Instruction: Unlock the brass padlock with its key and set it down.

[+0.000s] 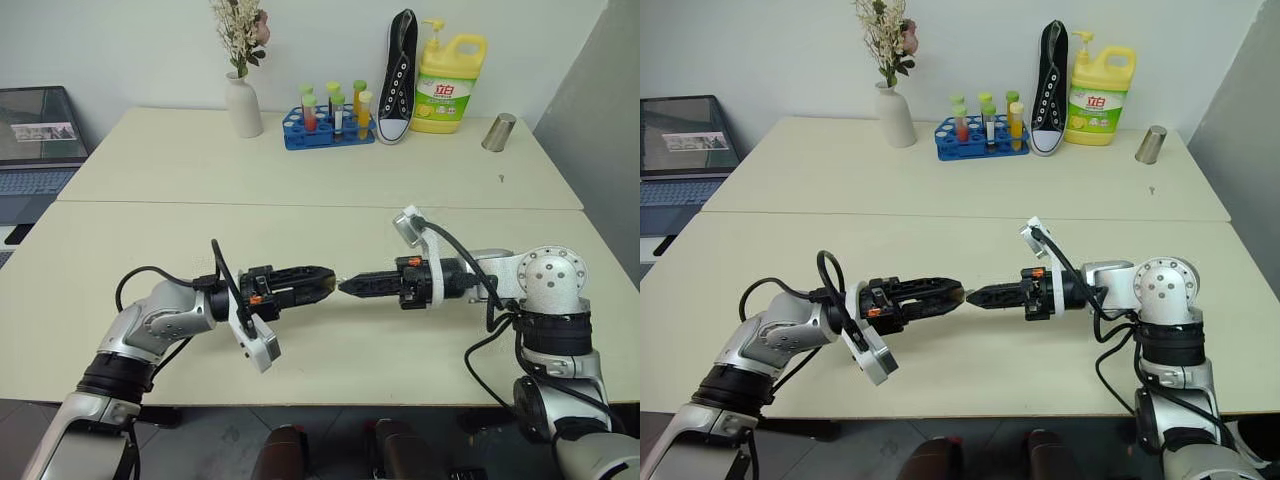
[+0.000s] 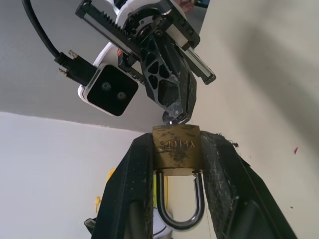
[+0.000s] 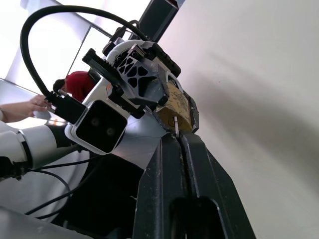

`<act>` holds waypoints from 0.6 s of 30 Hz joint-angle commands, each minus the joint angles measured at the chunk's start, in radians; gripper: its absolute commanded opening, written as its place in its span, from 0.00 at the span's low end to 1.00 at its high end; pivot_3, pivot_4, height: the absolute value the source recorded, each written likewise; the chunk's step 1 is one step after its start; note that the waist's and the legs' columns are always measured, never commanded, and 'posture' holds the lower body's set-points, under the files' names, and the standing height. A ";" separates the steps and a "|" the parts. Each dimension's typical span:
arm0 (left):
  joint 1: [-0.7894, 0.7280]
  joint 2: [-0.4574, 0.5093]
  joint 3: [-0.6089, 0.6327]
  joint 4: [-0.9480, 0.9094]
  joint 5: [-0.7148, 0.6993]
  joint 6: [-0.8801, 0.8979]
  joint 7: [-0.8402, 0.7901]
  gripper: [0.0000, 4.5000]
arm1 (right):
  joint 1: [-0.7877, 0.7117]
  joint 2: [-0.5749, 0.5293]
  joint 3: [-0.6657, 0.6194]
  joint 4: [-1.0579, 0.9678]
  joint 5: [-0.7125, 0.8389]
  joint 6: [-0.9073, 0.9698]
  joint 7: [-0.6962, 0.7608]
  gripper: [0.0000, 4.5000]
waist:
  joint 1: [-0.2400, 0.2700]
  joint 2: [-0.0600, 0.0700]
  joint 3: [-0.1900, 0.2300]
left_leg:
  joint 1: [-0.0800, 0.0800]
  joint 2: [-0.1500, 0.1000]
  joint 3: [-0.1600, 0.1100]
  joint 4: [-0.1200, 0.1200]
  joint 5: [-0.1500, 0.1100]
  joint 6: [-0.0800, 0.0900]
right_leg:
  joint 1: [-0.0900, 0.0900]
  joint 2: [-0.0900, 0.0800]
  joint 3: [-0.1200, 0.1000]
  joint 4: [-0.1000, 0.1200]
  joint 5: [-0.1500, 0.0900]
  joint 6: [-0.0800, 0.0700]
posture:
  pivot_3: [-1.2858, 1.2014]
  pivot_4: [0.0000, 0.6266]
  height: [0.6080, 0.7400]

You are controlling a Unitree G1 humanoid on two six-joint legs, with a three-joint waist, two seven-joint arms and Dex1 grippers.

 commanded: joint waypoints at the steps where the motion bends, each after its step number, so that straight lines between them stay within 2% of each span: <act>1: 0.012 0.020 -0.004 -0.009 0.019 -0.028 0.014 0.22 | -0.046 0.012 -0.064 0.033 0.083 0.011 -0.055 0.00 | -0.001 0.000 0.000 | 0.000 0.000 0.000 0.000 0.000 0.000 | 0.000 0.000 0.000 0.000 0.000 0.000 | 0.52 0.24 1.00; 6: 0.026 0.020 -0.010 -0.025 0.007 0.004 0.022 0.22 | -0.035 0.003 -0.042 -0.008 0.105 0.010 -0.075 0.00 | -0.001 0.000 0.000 | 0.000 0.000 0.000 0.000 0.000 0.000 | 0.000 0.000 0.000 0.000 0.000 0.000 | 0.52 0.24 1.00; 10: 0.019 0.021 -0.015 -0.033 0.007 0.015 0.025 0.22 | -0.004 0.004 -0.027 -0.091 0.077 -0.063 -0.070 0.00 | -0.001 0.000 0.000 | -0.001 0.000 0.000 0.000 0.000 0.000 | -0.001 0.000 0.000 0.000 0.000 0.000 | 0.52 0.24 1.00; 13: 0.014 0.023 -0.016 -0.029 0.001 0.022 0.025 0.22 | 0.030 -0.028 0.016 -0.177 0.017 -0.148 -0.020 0.14 | -0.001 0.001 0.000 | -0.001 0.000 0.000 0.000 0.000 0.000 | -0.001 0.000 0.000 0.000 0.000 0.000 | 0.52 0.24 1.00; 18: 0.004 0.024 -0.019 -0.024 -0.010 0.041 0.025 0.22 | 0.136 -0.171 0.167 -0.355 -0.153 -0.356 0.157 0.53 | 0.000 0.001 0.001 | -0.001 0.000 -0.001 -0.001 0.000 0.000 | -0.001 0.000 -0.001 -0.001 -0.001 0.002 | 0.52 0.24 1.00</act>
